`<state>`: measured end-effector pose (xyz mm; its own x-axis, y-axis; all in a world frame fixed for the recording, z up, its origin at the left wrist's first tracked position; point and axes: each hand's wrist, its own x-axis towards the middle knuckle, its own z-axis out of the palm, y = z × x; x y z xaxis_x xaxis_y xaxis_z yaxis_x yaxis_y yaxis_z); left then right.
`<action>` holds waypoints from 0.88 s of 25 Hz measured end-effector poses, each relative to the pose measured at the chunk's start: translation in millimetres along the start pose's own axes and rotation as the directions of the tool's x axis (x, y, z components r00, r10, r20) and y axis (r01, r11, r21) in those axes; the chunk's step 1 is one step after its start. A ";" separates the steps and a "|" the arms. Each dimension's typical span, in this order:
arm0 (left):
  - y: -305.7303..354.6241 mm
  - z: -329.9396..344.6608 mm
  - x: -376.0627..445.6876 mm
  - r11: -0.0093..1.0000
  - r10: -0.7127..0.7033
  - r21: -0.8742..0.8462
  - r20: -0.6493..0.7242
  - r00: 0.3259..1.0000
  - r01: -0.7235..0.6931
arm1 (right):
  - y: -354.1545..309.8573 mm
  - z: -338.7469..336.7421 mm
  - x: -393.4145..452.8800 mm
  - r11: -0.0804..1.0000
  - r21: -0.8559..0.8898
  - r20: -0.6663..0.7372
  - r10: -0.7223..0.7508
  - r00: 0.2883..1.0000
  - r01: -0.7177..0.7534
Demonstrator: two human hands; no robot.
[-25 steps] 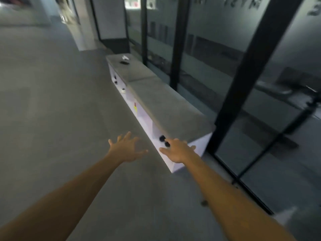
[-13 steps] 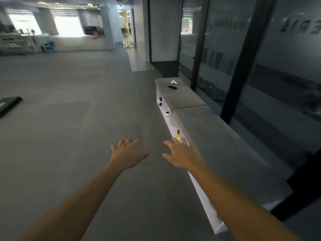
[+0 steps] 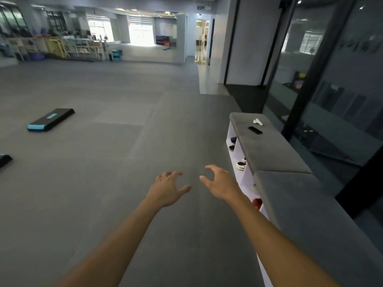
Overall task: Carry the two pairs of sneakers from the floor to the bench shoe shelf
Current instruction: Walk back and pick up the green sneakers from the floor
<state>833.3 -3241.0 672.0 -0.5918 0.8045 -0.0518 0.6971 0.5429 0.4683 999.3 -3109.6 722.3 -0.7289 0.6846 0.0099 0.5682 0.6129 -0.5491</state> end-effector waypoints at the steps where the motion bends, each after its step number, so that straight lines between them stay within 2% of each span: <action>1: -5.0 -6.5 36.6 1.000 0.018 -0.008 0.010 1.000 -0.018 | -2.4 -3.3 32.3 1.000 0.019 -0.013 0.009 1.000 -0.009; 5: -10.8 -43.1 182.3 0.998 0.062 0.004 0.034 0.997 -0.062 | -6.1 -19.9 160.6 0.994 0.095 -0.058 0.059 0.997 -0.053; 10: -14.6 -70.4 357.6 0.995 0.102 0.003 0.022 0.995 -0.102 | 14.5 -32.9 323.1 0.997 0.074 -0.070 0.031 0.997 -0.026; 17: -21.8 -98.2 611.9 0.998 0.059 0.037 -0.021 0.998 -0.058 | 47.6 -51.0 598.2 0.999 0.048 -0.025 -0.025 0.999 0.026; 22: -58.2 -124.2 785.5 0.999 0.025 0.029 -0.034 0.999 -0.024 | 45.8 -42.7 789.1 0.999 -0.016 0.015 -0.051 0.999 0.051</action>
<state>277.6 -2670.6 713.7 -0.5878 0.8090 -0.0104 0.7224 0.5306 0.4435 466.5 -2524.6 740.7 -0.7625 0.6465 0.0250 0.5363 0.6532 -0.5345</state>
